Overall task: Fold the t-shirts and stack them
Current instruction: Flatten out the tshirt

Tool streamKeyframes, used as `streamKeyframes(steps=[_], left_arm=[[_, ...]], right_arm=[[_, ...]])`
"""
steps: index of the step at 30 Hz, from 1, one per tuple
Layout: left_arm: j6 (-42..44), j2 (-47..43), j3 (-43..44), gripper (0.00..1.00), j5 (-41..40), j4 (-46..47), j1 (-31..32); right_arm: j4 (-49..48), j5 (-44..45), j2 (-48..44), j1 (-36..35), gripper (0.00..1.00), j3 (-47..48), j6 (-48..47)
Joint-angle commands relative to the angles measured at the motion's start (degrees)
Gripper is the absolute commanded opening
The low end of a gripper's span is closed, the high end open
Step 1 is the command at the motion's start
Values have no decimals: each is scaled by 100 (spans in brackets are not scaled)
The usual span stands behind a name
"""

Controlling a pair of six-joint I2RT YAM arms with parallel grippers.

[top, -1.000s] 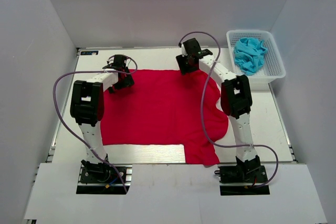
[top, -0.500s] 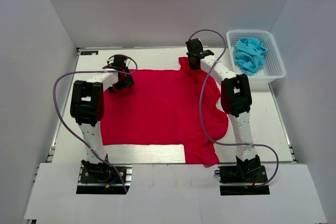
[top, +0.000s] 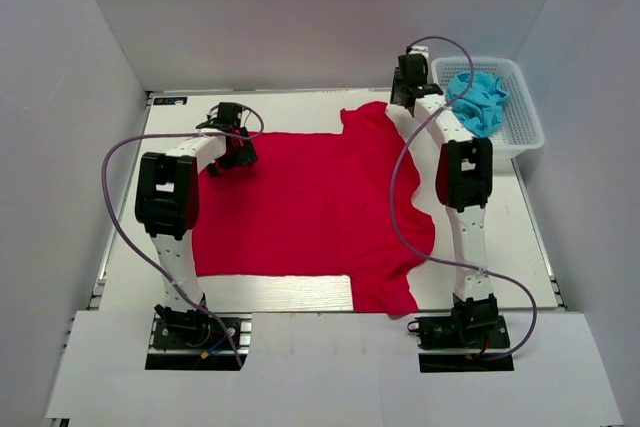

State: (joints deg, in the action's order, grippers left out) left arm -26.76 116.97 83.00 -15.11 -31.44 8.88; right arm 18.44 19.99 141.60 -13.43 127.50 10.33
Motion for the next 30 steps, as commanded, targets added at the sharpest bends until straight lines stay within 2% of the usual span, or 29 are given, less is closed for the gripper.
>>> streamKeyframes(steps=[1, 4, 5, 6, 8, 9, 10, 12, 13, 17, 20, 22, 25, 28, 30], left_arm=[[145, -7, 287, 100, 140, -178, 52], [145, -191, 287, 100, 211, -240, 52], [145, -244, 287, 100, 272, -240, 52], [145, -297, 235, 100, 272, -240, 52], [76, -446, 234, 100, 272, -318, 52], [75, -499, 164, 100, 272, -319, 52], [23, -552, 164, 100, 272, -414, 52], [-39, -824, -29, 100, 272, -476, 52], [-39, -920, -99, 100, 272, -477, 52], [-389, -1483, -572, 100, 88, -845, 52], [-522, -2062, -1221, 100, 88, -715, 52], [-523, -2274, -1705, 100, 88, -355, 52], [-523, -2345, -1849, 100, 140, -187, 52], [-576, -2030, -1709, 100, 140, -187, 52], [-576, -1802, -1656, 100, 140, -117, 52]], right_arm=[[-516, -704, -1052, -204, 60, -303, -76], [-289, -1303, -1686, -265, 90, -954, -40], [-157, -1418, -1758, -317, 90, -1051, -40], [505, -1445, -1941, -396, 90, -1148, 91], [1062, -1655, -2092, -493, 90, -1455, 215], [1309, -1656, -2284, -555, 90, -1639, 555], [1407, -1665, -2530, -599, 90, -2372, 645], [1391, -1691, -2977, -687, 90, -2948, 1066], [1330, -1665, -3302, -722, 90, -3847, 1190], [1189, -1752, -4445, -801, 90, -5697, 1875], [908, -2207, -4991, -846, 90, -6639, 1938], [584, -2184, -5150, -793, 90, -7131, 1999], [363, -2052, -4915, -775, 90, -7143, 1930], [422, -2043, -4337, -723, 90, -6820, 1946], [581, -1483, -4168, -618, 90, -6450, 2008]])
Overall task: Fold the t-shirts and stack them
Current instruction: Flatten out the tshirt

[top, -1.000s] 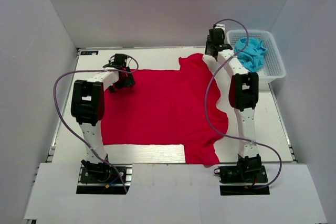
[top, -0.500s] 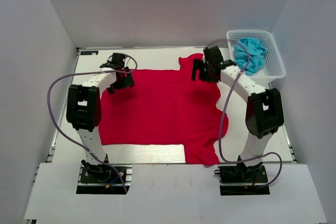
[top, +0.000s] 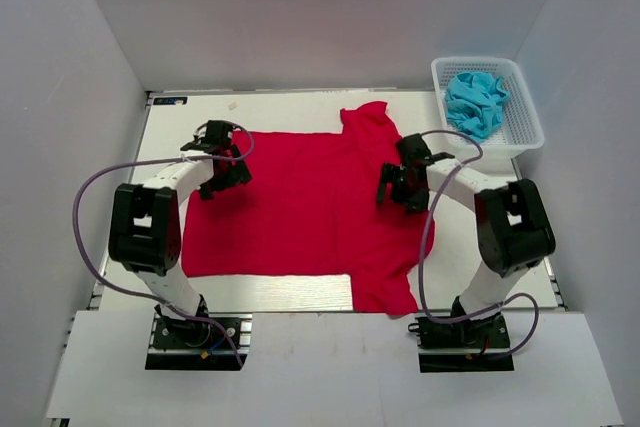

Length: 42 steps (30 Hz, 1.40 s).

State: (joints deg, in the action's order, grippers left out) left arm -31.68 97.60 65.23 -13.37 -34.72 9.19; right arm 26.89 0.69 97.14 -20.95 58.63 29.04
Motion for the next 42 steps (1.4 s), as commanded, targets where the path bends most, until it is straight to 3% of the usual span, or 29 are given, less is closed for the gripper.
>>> streamKeyframes(steps=[1, 8, 16, 18, 22, 25, 28, 29, 32, 37, 42], left_arm=[[-84, 215, 174, 100, -35, 281, -31], [101, 1363, 973, 100, -8, 343, -84], [346, 2771, 3081, 100, -315, -298, -84], [408, 2825, 3591, 100, -316, -570, -84], [347, 2432, 3857, 100, -264, -975, -84], [172, 1466, 3270, 100, -263, -1080, -84], [-600, 239, 2076, 100, -473, -1387, -136], [-1072, -54, 1385, 100, -474, -1501, -198], [-1734, -1002, -7, 100, -440, -1678, -425], [-2053, -1595, -1572, 100, 62, -1364, -769], [-2342, -1482, -1707, 100, 10, -853, -963]], right_arm=[[-133, 641, 444, 170, 90, 508, 207], [62, 538, 1367, 662, 90, 1499, 217], [298, 222, 2423, 733, 90, 3329, -451], [447, 221, 2467, 707, 90, 3845, -662], [562, -7, 2108, 645, 90, 3972, -961], [466, -253, 1160, 557, 90, 3403, -1014], [168, -306, 64, 425, 90, 2445, -751], [54, -315, -376, 364, 90, 1625, -585], [61, -140, -1333, 320, 90, 478, -207], [368, 291, -2488, 293, 90, -764, 224], [755, 292, -3315, 302, 90, -1388, 409]])
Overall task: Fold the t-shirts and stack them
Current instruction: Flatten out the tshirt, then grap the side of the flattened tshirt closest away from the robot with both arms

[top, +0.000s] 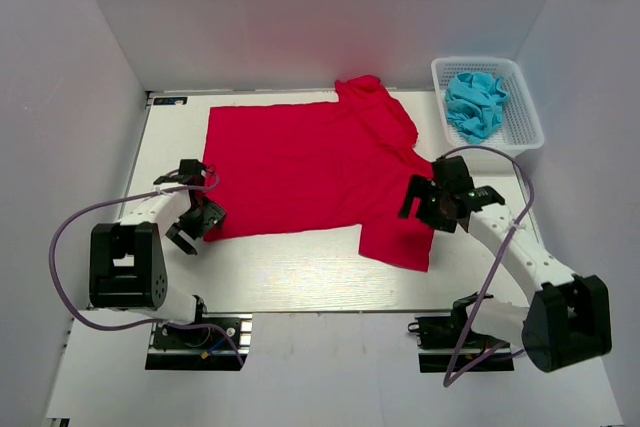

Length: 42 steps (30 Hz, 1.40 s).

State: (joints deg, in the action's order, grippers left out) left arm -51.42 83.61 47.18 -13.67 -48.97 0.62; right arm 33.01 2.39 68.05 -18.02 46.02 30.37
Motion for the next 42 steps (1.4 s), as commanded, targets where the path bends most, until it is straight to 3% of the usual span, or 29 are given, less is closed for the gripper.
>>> streamKeyframes(steps=[1, 5, 9, 11, 12, 14, 15, 25, 28, 29, 30, 31, 37, 42], left_arm=[[-369, -12, 99, 100, 40, 651, -106], [-430, 366, -23, 89, 250, 835, -177], [-483, 436, -401, 56, 373, 985, -229], [-483, 384, -507, 46, 435, 1108, -281], [-483, 288, -621, 28, 505, 1161, -282], [-483, 147, -683, 5, 567, 1162, -282], [-483, 146, -684, 0, 567, 1162, -282], [-483, -284, -639, 0, 742, 950, -282], [-483, -337, -753, 0, 795, 951, -282], [-431, -389, -754, 0, 796, 1003, -282], [-430, -390, -754, 0, 848, 1003, -282], [-430, -451, -832, 0, 849, 951, -282], [-430, -1091, -947, 0, 849, 582, -230], [-545, -1838, -1193, 0, 796, -208, -229]], right_arm=[[153, 104, -502, 0, 90, -172, 285], [328, 235, -626, 18, 90, -453, 513], [469, 340, -732, 27, 90, -664, 829], [530, 489, -802, 27, 90, -726, 909], [600, 525, -802, 27, 90, -761, 1014], [671, 552, -802, 18, 90, -840, 1102], [680, 526, -811, 18, 90, -910, 1164], [-92, -511, -469, -219, 87, -1868, 1252], [-356, -870, -223, -316, 75, -1931, 1173], [-392, -950, -205, -299, 67, -1921, 1182], [-384, -1030, -239, -333, 24, -1887, 1199], [-331, -1056, -266, -351, 0, -1877, 1304], [1451, -986, -1240, -369, 0, -1667, 1630], [2453, -1741, -2191, -465, 0, -1631, 1937]])
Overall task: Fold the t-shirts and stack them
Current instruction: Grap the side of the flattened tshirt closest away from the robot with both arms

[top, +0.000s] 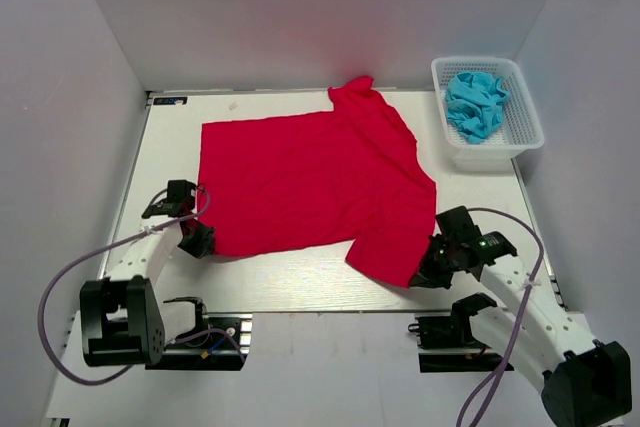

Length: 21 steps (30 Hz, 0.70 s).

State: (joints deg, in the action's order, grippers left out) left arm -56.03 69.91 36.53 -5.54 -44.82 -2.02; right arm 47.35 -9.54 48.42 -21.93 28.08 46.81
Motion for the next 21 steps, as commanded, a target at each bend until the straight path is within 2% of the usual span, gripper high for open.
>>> streamKeyframes(steps=[1, 4, 8, 13, 14, 16, 17, 21], left_arm=[[-83, -583, -207, 0, -17, -729, 35], [-198, -961, -278, 0, 166, -783, 71], [-198, -962, -278, 0, 282, -704, 70], [-136, -707, 389, 0, 124, -818, 70], [-84, -646, 459, 0, 184, -818, 9], [-83, -523, 766, 0, 185, -765, 9], [-83, -322, 1020, 0, 185, -765, 9], [-83, 284, 1698, 0, -8, -949, 9]], right_arm=[[1117, -627, -272, -109, 0, 207, 268], [1548, -698, -369, -162, 0, 469, 127], [1233, -462, -97, -180, 0, 760, -22], [162, -250, 693, -136, 0, 1586, -136], [-31, -180, 860, -127, 0, 1987, -180], [-103, 101, 1185, -109, 0, 2254, -224], [-112, 380, 1457, -92, 0, 2716, -277], [-419, 541, 2143, -13, 0, 3597, -409]])
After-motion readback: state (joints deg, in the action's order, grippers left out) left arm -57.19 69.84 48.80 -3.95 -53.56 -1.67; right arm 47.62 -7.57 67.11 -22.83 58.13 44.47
